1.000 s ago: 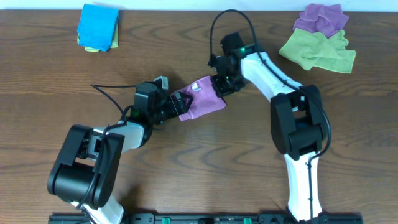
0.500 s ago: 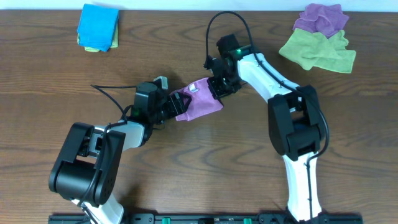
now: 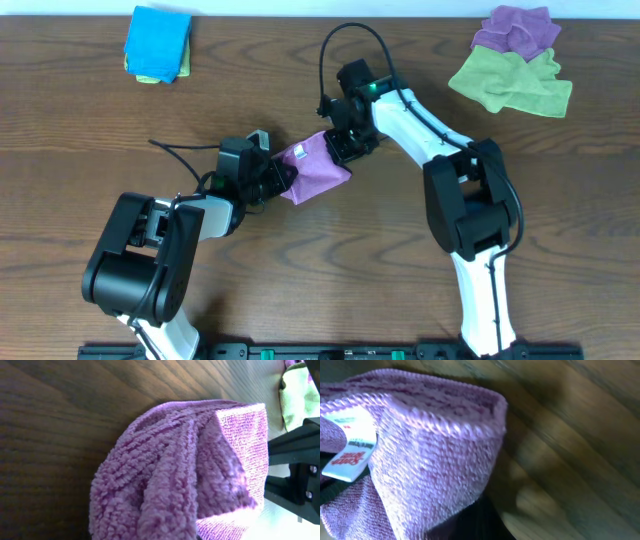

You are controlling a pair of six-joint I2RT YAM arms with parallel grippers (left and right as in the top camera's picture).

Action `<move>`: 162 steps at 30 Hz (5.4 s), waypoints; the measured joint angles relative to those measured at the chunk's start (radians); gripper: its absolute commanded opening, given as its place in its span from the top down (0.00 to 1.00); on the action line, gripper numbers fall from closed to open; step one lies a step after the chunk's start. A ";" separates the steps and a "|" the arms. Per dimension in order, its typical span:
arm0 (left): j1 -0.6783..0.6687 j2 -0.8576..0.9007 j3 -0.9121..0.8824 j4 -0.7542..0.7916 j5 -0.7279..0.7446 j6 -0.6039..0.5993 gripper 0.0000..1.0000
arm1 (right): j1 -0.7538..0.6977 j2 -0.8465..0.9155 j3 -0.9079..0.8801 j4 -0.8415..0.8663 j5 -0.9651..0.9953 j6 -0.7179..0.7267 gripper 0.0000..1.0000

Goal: Fold the cloth
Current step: 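Carry the folded cloth with the left gripper to the back-left stack, then place the folded cloth on top of the blue stack and release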

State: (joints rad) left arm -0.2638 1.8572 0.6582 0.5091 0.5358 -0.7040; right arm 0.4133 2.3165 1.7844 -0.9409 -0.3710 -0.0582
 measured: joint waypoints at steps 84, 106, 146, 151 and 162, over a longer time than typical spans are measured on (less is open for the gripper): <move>0.473 0.475 0.880 0.067 -0.378 -0.517 0.05 | -0.129 0.000 0.107 -0.200 0.008 -0.001 0.99; 0.572 0.475 0.880 0.074 -0.090 -0.523 0.04 | -0.129 0.000 0.107 -0.219 0.008 -0.001 0.99; 0.681 0.369 0.882 -0.305 0.266 -0.290 0.04 | -0.129 0.000 0.108 -0.212 0.007 -0.007 0.11; 0.680 0.310 0.883 -0.472 0.254 -0.187 0.04 | -0.129 0.000 0.108 -0.207 0.007 -0.009 0.01; 0.680 0.044 0.888 -0.972 0.102 0.155 0.05 | -0.138 -0.002 0.150 -0.259 0.007 -0.031 0.01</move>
State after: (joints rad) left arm 0.4164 1.9011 1.5463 -0.4633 0.6376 -0.5488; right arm 0.2749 2.3150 1.9347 -1.1995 -0.3637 -0.0887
